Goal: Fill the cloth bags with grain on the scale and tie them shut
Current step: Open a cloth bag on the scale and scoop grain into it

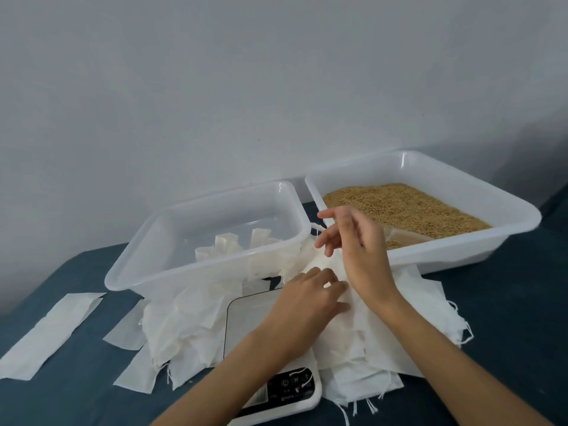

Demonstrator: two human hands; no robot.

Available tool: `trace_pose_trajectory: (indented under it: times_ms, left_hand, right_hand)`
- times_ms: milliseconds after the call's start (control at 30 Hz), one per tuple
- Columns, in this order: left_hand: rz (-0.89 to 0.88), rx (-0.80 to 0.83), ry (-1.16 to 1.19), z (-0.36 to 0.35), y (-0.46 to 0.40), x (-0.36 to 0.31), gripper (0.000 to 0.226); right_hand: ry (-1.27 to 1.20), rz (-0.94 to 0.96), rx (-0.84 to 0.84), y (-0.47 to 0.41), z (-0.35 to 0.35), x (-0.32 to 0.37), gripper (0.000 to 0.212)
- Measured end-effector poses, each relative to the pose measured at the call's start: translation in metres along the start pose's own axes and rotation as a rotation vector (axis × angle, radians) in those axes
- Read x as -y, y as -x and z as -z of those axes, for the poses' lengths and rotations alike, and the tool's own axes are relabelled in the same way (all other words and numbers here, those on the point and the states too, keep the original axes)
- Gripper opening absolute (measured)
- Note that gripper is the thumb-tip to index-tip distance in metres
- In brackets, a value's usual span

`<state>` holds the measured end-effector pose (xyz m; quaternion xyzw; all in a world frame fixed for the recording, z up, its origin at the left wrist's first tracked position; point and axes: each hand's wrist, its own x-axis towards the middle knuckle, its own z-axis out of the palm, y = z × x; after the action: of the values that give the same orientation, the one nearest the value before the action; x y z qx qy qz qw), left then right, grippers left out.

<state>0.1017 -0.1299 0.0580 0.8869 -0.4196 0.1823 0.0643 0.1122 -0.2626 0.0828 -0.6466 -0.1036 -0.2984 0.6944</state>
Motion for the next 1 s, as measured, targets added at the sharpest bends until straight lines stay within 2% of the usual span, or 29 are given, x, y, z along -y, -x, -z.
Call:
trace_pose_trajectory:
  times_ms: [133,200,300,333,400,500,600,667,767,900,1000]
  left_hand:
    - [-0.106,-0.045,-0.049,-0.003,0.001,0.004,0.031]
    - [-0.138,-0.112,-0.086,-0.008,0.001,0.005,0.022]
    - [-0.131,-0.231,-0.09,-0.014,0.0,0.007,0.025]
    - [-0.08,-0.262,0.004,-0.013,0.0,0.007,0.019]
    - [0.138,-0.32,0.335,-0.007,0.001,0.01,0.007]
    - [0.5,-0.437,0.823,0.003,0.01,0.027,0.02]
    - [0.654,-0.508,1.336,0.008,0.027,0.043,0.023]
    - [0.712,-0.52,1.573,0.007,0.039,0.048,0.028]
    - [0.733,-0.545,1.733,0.004,0.048,0.053,0.031]
    - [0.809,-0.663,1.715,0.006,0.051,0.06,0.031]
    - [0.865,-0.737,1.675,0.008,0.056,0.062,0.02]
  right_hand:
    - [-0.003,0.001,-0.005,0.0,0.001,0.001,0.032]
    - [-0.003,0.014,-0.01,0.0,0.001,0.002,0.032]
    - [0.004,0.026,-0.022,0.0,0.002,0.003,0.032]
    - [0.007,0.031,-0.031,0.0,0.002,0.003,0.032]
    - [0.018,0.048,-0.045,-0.001,0.003,0.003,0.031]
    - [0.09,0.078,0.011,0.001,0.003,0.001,0.023]
    - [0.109,0.027,0.18,0.006,-0.004,-0.003,0.014]
    - [0.029,-0.087,0.313,0.009,-0.009,-0.008,0.023]
    - [-0.008,-0.29,0.506,0.013,-0.013,-0.014,0.037]
    - [-0.102,-0.463,0.562,0.017,-0.012,-0.018,0.019]
    - [-0.121,-0.487,0.547,0.017,-0.012,-0.019,0.008]
